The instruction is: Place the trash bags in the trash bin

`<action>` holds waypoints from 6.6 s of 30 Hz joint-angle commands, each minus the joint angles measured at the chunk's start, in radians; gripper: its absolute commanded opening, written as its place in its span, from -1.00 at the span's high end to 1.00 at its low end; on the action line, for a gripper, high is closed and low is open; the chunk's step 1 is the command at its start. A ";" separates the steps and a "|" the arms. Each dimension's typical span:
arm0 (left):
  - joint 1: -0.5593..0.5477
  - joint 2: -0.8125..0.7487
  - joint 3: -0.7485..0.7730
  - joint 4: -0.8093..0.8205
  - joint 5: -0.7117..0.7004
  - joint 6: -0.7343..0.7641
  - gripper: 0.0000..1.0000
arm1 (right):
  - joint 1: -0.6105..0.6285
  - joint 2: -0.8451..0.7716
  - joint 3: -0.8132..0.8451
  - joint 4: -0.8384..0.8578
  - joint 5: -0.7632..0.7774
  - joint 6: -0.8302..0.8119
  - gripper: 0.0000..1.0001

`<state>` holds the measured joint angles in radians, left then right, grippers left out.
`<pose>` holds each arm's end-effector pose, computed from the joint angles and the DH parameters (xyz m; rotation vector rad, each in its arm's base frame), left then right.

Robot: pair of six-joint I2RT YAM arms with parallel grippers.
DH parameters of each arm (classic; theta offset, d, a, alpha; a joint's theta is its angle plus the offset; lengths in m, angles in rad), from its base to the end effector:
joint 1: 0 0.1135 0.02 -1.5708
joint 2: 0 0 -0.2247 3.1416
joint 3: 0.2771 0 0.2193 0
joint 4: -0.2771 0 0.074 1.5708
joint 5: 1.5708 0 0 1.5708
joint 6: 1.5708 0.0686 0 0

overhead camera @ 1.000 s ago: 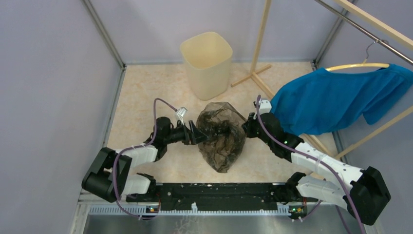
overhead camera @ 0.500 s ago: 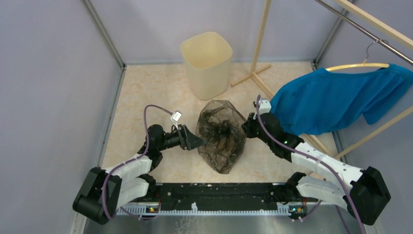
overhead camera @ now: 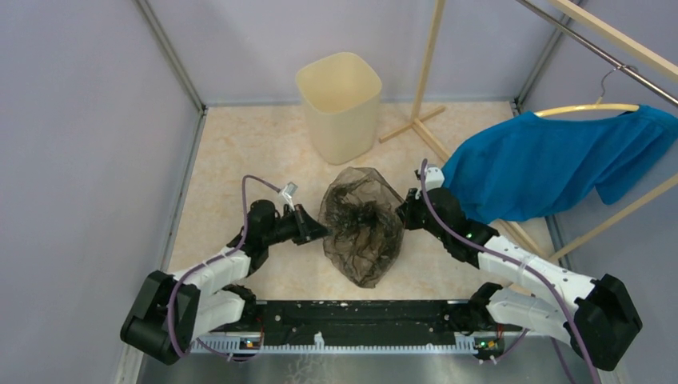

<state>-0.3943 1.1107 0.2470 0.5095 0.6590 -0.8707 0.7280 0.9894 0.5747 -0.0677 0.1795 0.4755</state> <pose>0.1899 -0.1245 0.1490 -0.0094 2.1410 -1.4319 0.1867 0.1500 0.2056 -0.1502 2.0872 0.5608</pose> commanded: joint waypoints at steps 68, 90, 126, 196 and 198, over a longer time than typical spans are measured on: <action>0.005 -0.519 0.847 -1.237 -0.752 0.419 1.00 | 0.199 -0.322 0.207 -0.142 0.089 -0.261 1.00; 0.005 -0.433 1.030 -1.103 -0.316 0.545 1.00 | 0.199 -0.295 0.357 -0.278 0.121 -0.341 1.00; -0.312 -0.156 0.872 -0.527 -0.266 0.238 1.00 | 0.198 0.019 0.360 0.448 -0.496 0.027 0.29; -0.311 -0.069 0.682 -0.546 -0.395 0.187 1.00 | 0.542 0.106 0.506 -0.325 0.325 0.304 -0.97; -0.312 -0.071 0.680 -0.543 -0.395 0.188 1.00 | 0.542 0.146 0.501 -0.353 0.347 0.291 -0.97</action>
<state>-0.7074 1.0389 0.9371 -0.0753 0.2676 -0.6895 1.2633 1.0897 1.0374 -0.3508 0.3988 0.7998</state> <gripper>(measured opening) 0.005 0.985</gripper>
